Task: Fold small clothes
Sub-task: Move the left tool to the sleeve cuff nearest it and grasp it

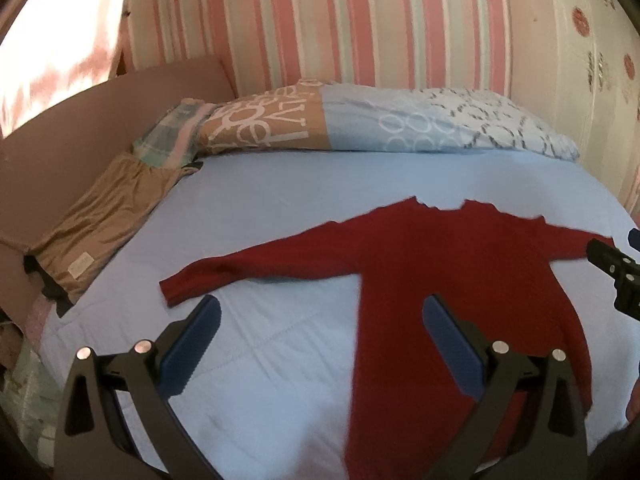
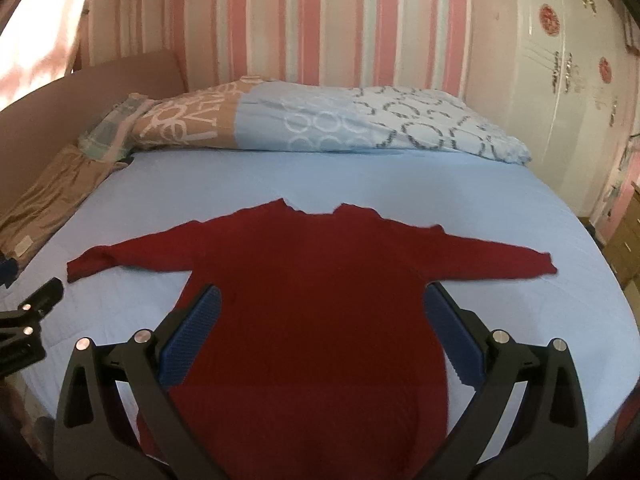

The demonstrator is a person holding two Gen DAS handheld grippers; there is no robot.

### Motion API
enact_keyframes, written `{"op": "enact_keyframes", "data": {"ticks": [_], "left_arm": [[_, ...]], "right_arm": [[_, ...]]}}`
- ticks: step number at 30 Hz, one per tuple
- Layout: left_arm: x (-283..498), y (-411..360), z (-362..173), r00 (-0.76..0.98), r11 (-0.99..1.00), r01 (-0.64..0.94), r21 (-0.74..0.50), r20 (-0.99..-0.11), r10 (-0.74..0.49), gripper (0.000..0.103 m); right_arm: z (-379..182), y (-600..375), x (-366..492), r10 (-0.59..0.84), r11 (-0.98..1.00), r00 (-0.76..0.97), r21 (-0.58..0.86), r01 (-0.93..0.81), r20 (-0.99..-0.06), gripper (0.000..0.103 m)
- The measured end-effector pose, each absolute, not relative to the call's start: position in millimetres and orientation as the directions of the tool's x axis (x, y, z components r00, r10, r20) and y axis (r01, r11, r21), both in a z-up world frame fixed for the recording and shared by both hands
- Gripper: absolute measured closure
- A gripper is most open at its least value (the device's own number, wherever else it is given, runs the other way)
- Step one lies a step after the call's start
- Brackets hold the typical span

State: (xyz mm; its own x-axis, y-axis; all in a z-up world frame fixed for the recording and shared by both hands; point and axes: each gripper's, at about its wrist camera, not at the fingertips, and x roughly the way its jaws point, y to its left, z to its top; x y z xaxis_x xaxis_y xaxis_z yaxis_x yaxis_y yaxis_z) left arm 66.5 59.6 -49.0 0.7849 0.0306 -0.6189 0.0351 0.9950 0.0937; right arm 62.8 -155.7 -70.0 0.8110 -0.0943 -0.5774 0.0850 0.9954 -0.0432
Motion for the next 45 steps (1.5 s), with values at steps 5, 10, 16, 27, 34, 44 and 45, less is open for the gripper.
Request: {"op": "enact_keyframes", "data": {"ticks": [5,10,16,27,34,44,45], "left_arm": [[115.3,98.0,-83.6,0.694,1.000,-0.013,0.020,-0.719,0.024,0.002],[159.0,144.2,-119.3,0.652,0.992,-0.123,-0.002,-0.754,0.080,0.002],[200.0,204.9,-150.6,0.623,0.972,-0.232,-0.016,-0.770,0.136,0.002],[244.3,273.4,-203.1,0.584,0.938,-0.340,-0.060,-0.796,0.160,0.002],[250.8,275.7,-216.3,0.578,0.956,-0.290,-0.049,-0.805,0.134,0.002],[255.8,292.5,-228.5,0.595,0.960,-0.233,-0.156,-0.804,0.014,0.002],[254.7,294.0,-229.2,0.595,0.960,-0.234,-0.157,-0.804,0.013,0.002]], "right_arm": [[-89.2,-143.0,102.0,-0.108,0.994,0.802,-0.093,0.066,-0.588,0.003],[-110.4,-129.2,136.2,-0.127,0.988,0.787,-0.149,0.046,-0.604,0.003],[-136.9,-118.4,175.2,-0.153,0.981,0.766,-0.188,0.043,-0.625,0.003],[-176.8,-100.2,220.1,-0.190,0.965,0.734,-0.261,0.018,-0.652,0.003],[-180.2,-101.2,251.9,-0.154,0.982,0.739,-0.187,0.039,-0.656,0.003],[-192.8,-124.7,281.0,-0.193,0.979,0.749,-0.176,0.103,-0.634,0.003],[-194.5,-126.7,283.2,-0.195,0.979,0.751,-0.176,0.107,-0.631,0.003]]}}
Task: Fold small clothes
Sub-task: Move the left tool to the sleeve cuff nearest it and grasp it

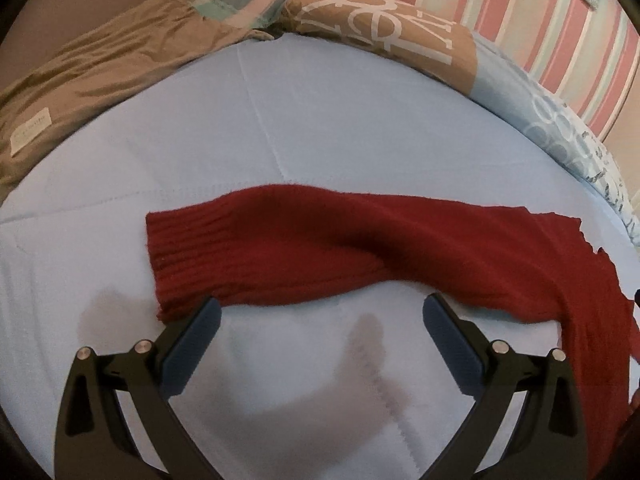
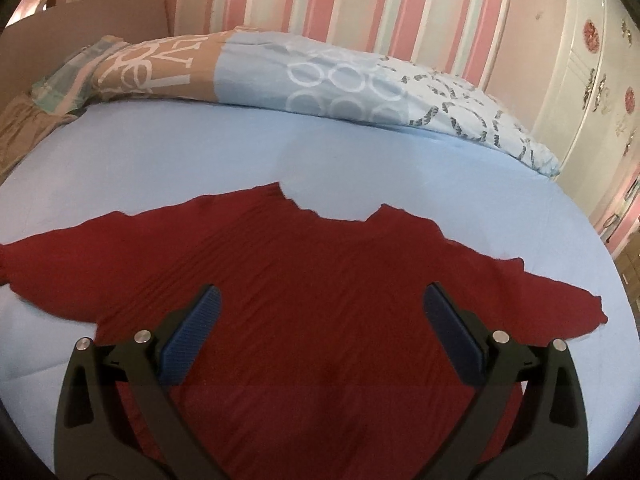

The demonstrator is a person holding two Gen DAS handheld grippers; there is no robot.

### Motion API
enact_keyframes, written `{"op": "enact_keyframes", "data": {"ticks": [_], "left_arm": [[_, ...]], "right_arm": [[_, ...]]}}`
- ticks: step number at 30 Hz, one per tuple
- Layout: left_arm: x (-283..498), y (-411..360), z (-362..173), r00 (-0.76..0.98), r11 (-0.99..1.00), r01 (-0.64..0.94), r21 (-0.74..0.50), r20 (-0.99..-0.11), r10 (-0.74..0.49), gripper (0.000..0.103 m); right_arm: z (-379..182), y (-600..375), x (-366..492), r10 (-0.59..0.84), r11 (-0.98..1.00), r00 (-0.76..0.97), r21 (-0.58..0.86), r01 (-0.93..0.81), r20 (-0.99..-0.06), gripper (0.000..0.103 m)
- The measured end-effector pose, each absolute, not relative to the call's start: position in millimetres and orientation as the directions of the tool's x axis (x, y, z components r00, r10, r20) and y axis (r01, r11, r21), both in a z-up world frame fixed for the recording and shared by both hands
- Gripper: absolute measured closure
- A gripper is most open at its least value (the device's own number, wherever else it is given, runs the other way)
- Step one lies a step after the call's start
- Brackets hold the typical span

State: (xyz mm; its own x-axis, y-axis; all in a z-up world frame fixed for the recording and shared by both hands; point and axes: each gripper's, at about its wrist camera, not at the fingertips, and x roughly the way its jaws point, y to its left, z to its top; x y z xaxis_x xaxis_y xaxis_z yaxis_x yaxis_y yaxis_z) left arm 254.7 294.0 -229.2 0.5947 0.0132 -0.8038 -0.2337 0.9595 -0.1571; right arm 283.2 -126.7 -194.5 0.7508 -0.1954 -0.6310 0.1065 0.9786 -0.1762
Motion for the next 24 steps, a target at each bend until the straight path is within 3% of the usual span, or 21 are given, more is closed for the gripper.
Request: {"op": "enact_keyframes", "data": {"ticks": [5,8,13,15,16,18,20,22,23,24], "left_arm": [[257.6,299.4,-234.4,0.597,0.954,-0.246,-0.170,-0.802,0.011,0.004],[261.0,300.4,-240.0,0.582,0.956,-0.263,-0.129,-0.812,0.050,0.022],[264.5,303.5,-243.9,0.568,0.959,-0.270,-0.086,-0.819,0.086,0.043],[269.7,302.7,-244.8,0.563,0.962,-0.265,-0.058,-0.820,0.106,0.061],[271.5,304.2,-245.4,0.563,0.964,-0.258,-0.069,-0.822,0.092,0.080],[277.1,309.8,-245.4,0.564,0.961,-0.265,-0.082,-0.821,0.085,0.086],[278.0,317.4,-244.1,0.565,0.951,-0.281,-0.132,-0.824,0.052,0.083],[268.8,323.6,-242.2,0.571,0.932,-0.300,-0.204,-0.821,0.004,0.053],[261.6,322.9,-240.1,0.578,0.929,-0.309,-0.205,-0.816,0.012,0.020],[254.0,321.8,-236.8,0.581,0.926,-0.336,-0.175,-0.812,0.057,0.005]], "right_arm": [[-204.3,-136.0,294.4,-0.201,0.978,0.746,-0.173,0.116,-0.635,0.003],[-210.6,-141.5,295.6,-0.205,0.978,0.742,-0.172,0.122,-0.638,0.003],[-220.1,-149.3,294.5,-0.229,0.972,0.728,-0.197,0.131,-0.646,0.003],[-222.5,-151.6,294.6,-0.231,0.971,0.721,-0.200,0.130,-0.653,0.003],[-222.5,-152.3,294.0,-0.230,0.971,0.720,-0.201,0.127,-0.655,0.003],[-221.1,-152.3,293.3,-0.238,0.969,0.721,-0.214,0.127,-0.651,0.003],[-218.5,-152.8,291.2,-0.250,0.965,0.724,-0.229,0.130,-0.643,0.003],[-216.3,-154.1,289.0,-0.256,0.963,0.728,-0.235,0.133,-0.636,0.003],[-215.3,-154.9,288.3,-0.261,0.961,0.729,-0.240,0.136,-0.632,0.003],[-215.0,-155.7,288.3,-0.266,0.960,0.729,-0.244,0.140,-0.630,0.003]]}}
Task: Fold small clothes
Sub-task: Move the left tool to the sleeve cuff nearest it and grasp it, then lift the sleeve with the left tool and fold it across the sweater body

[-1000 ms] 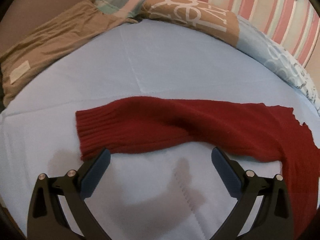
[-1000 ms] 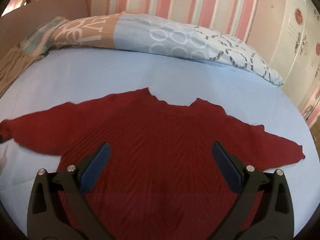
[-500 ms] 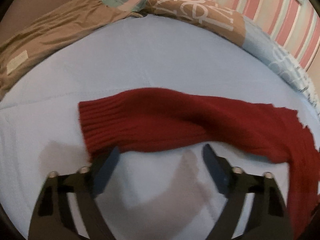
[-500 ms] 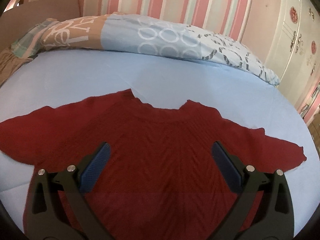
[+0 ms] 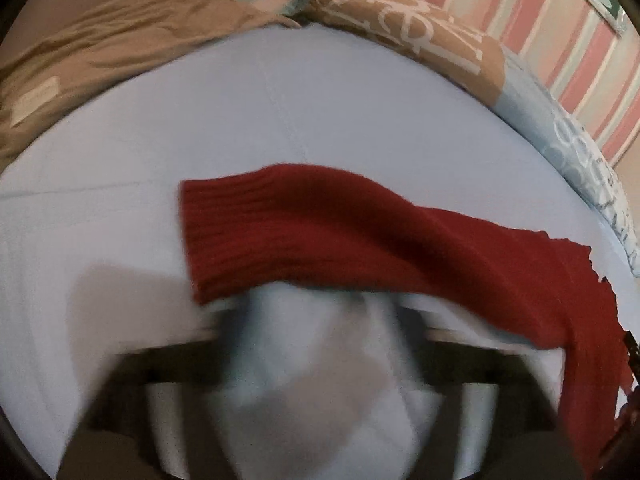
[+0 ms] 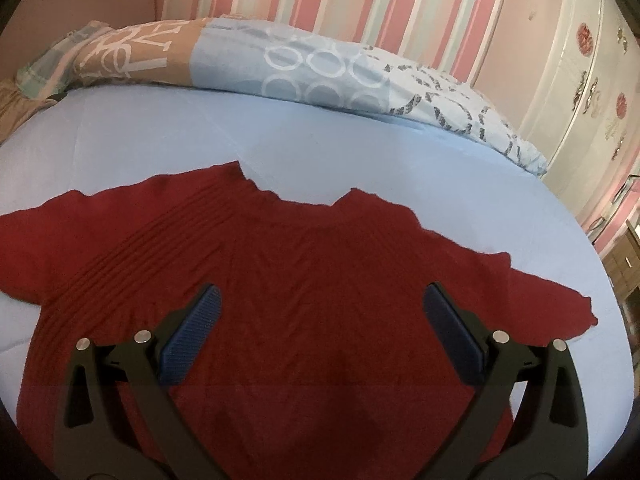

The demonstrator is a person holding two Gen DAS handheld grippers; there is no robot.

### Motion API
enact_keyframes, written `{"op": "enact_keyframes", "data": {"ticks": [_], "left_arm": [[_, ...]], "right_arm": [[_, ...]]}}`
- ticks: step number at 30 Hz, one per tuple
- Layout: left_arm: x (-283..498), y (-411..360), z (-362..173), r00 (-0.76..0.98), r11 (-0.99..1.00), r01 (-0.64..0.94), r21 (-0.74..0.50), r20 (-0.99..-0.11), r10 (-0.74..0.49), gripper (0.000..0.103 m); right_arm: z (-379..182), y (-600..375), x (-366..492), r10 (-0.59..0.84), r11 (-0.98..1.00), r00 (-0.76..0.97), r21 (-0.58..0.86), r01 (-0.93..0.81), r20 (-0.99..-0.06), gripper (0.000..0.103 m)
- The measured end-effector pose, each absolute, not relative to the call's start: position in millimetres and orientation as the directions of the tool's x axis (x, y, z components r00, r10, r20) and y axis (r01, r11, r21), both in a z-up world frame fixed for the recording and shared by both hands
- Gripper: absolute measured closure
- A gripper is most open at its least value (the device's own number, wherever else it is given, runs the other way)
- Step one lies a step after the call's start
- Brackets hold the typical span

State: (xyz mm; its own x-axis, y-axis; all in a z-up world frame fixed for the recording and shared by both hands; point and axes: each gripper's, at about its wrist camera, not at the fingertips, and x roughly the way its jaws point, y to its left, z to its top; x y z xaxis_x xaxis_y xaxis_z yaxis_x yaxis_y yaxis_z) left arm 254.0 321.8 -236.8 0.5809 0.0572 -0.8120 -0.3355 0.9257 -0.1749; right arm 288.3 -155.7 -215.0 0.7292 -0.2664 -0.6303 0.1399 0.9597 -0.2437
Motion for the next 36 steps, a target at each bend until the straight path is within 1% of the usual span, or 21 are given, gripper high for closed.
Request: {"op": "enact_keyframes", "data": {"ticks": [1,2,5,7,10,11,12,13,14,15,16,20,22,26,30,34,35,36], "left_arm": [[248.4,321.5,-233.9,0.582,0.922,-0.357,-0.153,-0.808,0.092,0.005],[244.7,322.3,-231.7,0.585,0.917,-0.367,-0.157,-0.805,0.096,0.005],[238.4,334.5,-230.1,0.596,0.879,-0.417,-0.229,-0.799,0.075,0.005],[243.5,345.8,-236.8,0.581,0.857,-0.451,-0.250,-0.811,0.070,0.005],[253.7,351.8,-239.3,0.584,0.852,-0.454,-0.262,-0.809,0.062,0.006],[259.5,349.3,-238.1,0.581,0.863,-0.444,-0.240,-0.811,0.073,0.011],[264.0,346.5,-237.3,0.578,0.870,-0.439,-0.224,-0.812,0.082,0.032],[268.9,345.8,-237.6,0.568,0.875,-0.439,-0.206,-0.818,0.092,0.040],[272.2,346.6,-238.1,0.558,0.876,-0.444,-0.190,-0.823,0.105,0.060],[273.6,347.9,-238.9,0.557,0.877,-0.442,-0.189,-0.824,0.104,0.095],[274.8,349.5,-240.8,0.557,0.880,-0.429,-0.206,-0.827,0.078,0.094],[270.4,349.3,-238.9,0.564,0.894,-0.413,-0.174,-0.820,0.101,0.095],[270.6,349.3,-234.9,0.581,0.897,-0.402,-0.183,-0.809,0.095,0.095],[268.5,348.1,-219.6,0.626,0.907,-0.376,-0.190,-0.774,0.097,0.096],[271.3,327.4,-186.1,0.694,0.941,-0.301,-0.152,-0.712,0.107,0.096],[283.5,281.9,-152.3,0.751,0.976,-0.146,-0.158,-0.660,0.006,0.096],[289.8,259.3,-143.3,0.760,0.983,-0.078,-0.165,-0.648,-0.049,0.096],[292.2,246.6,-139.9,0.763,0.985,-0.044,-0.168,-0.642,-0.075,0.100]], "right_arm": [[-214.8,-156.4,288.8,-0.269,0.959,0.728,-0.245,0.142,-0.631,0.003],[-214.7,-157.3,289.0,-0.270,0.959,0.726,-0.243,0.145,-0.633,0.003],[-214.3,-156.0,288.4,-0.270,0.959,0.725,-0.246,0.142,-0.633,0.003],[-214.0,-153.7,287.9,-0.276,0.956,0.727,-0.261,0.137,-0.629,0.003],[-213.5,-149.5,286.5,-0.289,0.948,0.733,-0.290,0.129,-0.616,0.003],[-213.3,-148.9,286.3,-0.291,0.947,0.734,-0.294,0.129,-0.614,0.003],[-213.3,-148.4,285.8,-0.292,0.946,0.734,-0.297,0.128,-0.613,0.003],[-213.2,-148.1,285.2,-0.291,0.946,0.734,-0.297,0.128,-0.614,0.003],[-213.2,-147.9,285.3,-0.290,0.947,0.734,-0.296,0.127,-0.614,0.003],[-213.1,-147.7,284.5,-0.290,0.947,0.734,-0.297,0.125,-0.614,0.003],[-212.9,-147.6,284.0,-0.292,0.945,0.735,-0.301,0.124,-0.613,0.003],[-211.4,-149.3,282.3,-0.309,0.937,0.737,-0.326,0.128,-0.601,0.003],[-209.7,-151.6,280.9,-0.309,0.938,0.738,-0.320,0.132,-0.600,0.003],[-206.7,-154.2,279.4,-0.314,0.936,0.740,-0.323,0.138,-0.595,0.003],[-205.0,-156.6,277.8,-0.308,0.940,0.744,-0.311,0.141,-0.593,0.003],[-203.4,-163.4,275.4,-0.307,0.942,0.745,-0.302,0.148,-0.592,0.003],[-201.8,-167.9,274.9,-0.309,0.942,0.745,-0.298,0.155,-0.591,0.003],[-200.3,-172.7,274.6,-0.310,0.943,0.745,-0.293,0.161,-0.590,0.003]]}}
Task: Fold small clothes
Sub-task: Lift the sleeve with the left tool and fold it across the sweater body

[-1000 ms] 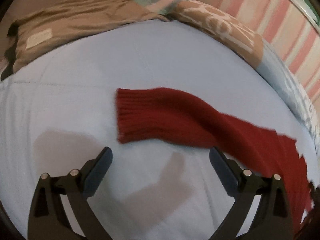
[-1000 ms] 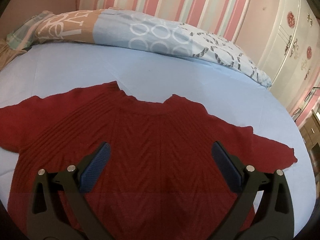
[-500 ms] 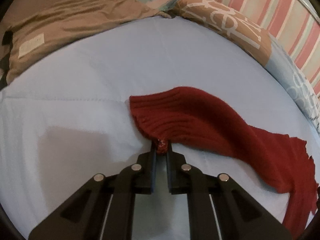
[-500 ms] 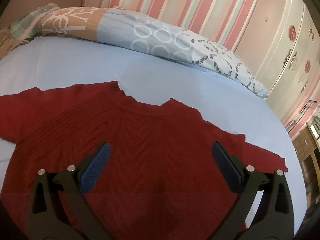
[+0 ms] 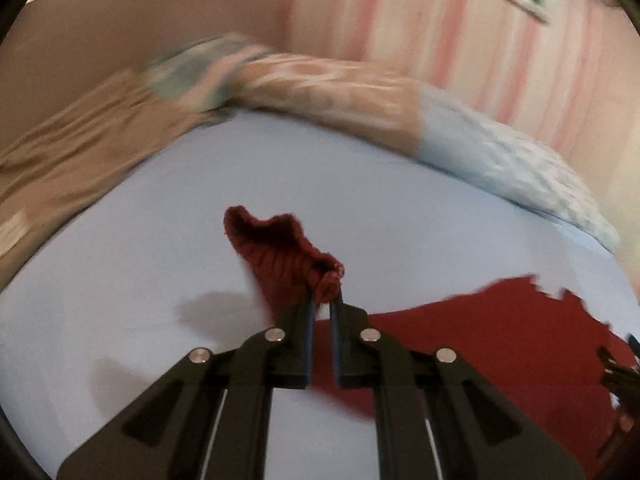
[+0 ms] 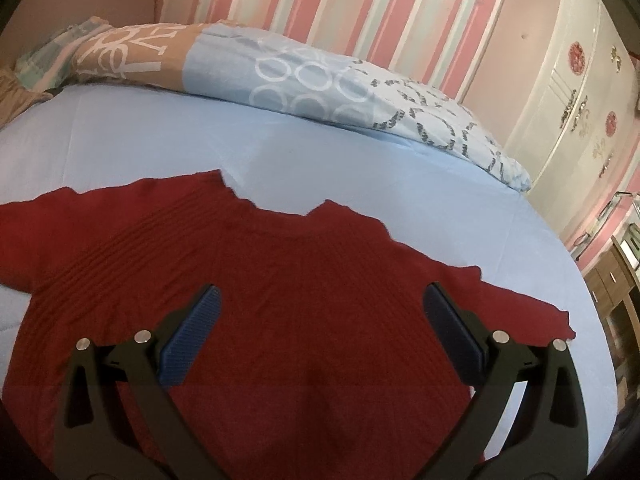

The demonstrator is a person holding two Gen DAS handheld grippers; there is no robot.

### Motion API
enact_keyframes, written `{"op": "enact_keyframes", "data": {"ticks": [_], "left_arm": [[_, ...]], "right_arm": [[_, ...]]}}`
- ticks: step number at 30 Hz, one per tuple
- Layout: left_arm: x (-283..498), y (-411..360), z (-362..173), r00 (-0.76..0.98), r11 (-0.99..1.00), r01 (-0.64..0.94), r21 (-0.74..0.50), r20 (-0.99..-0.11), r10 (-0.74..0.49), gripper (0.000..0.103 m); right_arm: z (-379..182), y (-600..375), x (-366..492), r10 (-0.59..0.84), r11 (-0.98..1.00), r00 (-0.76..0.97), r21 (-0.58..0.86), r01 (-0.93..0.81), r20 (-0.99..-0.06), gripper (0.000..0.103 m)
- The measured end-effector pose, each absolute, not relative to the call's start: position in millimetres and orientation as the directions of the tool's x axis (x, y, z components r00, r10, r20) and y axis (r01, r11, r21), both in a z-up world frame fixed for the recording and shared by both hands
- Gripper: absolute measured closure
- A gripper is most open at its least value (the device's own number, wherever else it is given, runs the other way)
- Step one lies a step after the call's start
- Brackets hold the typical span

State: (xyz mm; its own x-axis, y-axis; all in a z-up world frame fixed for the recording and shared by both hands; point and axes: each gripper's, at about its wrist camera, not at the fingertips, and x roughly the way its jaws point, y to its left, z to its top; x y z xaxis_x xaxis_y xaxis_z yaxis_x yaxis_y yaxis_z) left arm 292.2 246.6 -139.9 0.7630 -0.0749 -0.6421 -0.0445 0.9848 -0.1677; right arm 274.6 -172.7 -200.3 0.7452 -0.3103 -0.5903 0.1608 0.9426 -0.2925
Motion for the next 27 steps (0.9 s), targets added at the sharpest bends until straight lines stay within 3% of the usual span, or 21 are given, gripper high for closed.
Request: {"op": "enact_keyframes", "data": {"ticks": [6,11,16,19,21,23,24,25,26,27], "left_arm": [[319.1,122.5,-134.2,0.712,0.950,0.219,-0.224,-0.628,-0.313,0.099],[337.4,18.7,-166.3,0.566,0.873,0.356,-0.334,-0.666,-0.486,0.100],[324.6,-64.0,-207.0,0.444,0.828,0.470,-0.307,-0.729,-0.522,0.099],[319.3,-85.1,-235.6,0.403,0.842,0.498,-0.208,-0.804,-0.437,0.094],[309.5,-82.5,-247.3,0.392,0.855,0.494,-0.160,-0.836,-0.383,0.078],[300.5,-72.0,-242.9,0.397,0.843,0.512,-0.167,-0.824,-0.404,0.071],[294.2,-66.7,-240.2,0.413,0.846,0.511,-0.150,-0.821,-0.395,0.049],[289.4,-59.1,-237.6,0.448,0.861,0.498,-0.102,-0.820,-0.356,0.033],[281.3,-49.8,-232.9,0.516,0.880,0.474,-0.029,-0.801,-0.304,0.021],[276.2,-42.9,-231.0,0.553,0.886,0.464,0.008,-0.784,-0.282,0.021]], "right_arm": [[-183.6,-223.1,268.4,-0.322,0.946,0.745,-0.223,0.234,-0.584,0.003],[-174.3,-263.9,259.8,-0.358,0.933,0.738,-0.197,0.300,-0.573,0.003],[-180.5,-293.4,255.9,-0.364,0.927,0.711,-0.164,0.336,-0.601,0.003],[-187.6,-294.3,258.9,-0.362,0.929,0.700,-0.174,0.328,-0.616,0.003],[-194.8,-289.6,263.0,-0.348,0.935,0.695,-0.174,0.310,-0.629,0.003],[-202.3,-282.1,267.7,-0.321,0.944,0.693,-0.164,0.285,-0.645,0.003],[-205.7,-277.4,270.2,-0.309,0.949,0.692,-0.160,0.272,-0.652,0.003],[-210.1,-269.4,273.4,-0.286,0.956,0.692,-0.151,0.251,-0.663,0.003],[-211.9,-264.3,276.5,-0.267,0.962,0.693,-0.141,0.234,-0.669,0.003],[-214.2,-258.0,279.3,-0.245,0.968,0.696,-0.128,0.216,-0.676,0.003]]}}
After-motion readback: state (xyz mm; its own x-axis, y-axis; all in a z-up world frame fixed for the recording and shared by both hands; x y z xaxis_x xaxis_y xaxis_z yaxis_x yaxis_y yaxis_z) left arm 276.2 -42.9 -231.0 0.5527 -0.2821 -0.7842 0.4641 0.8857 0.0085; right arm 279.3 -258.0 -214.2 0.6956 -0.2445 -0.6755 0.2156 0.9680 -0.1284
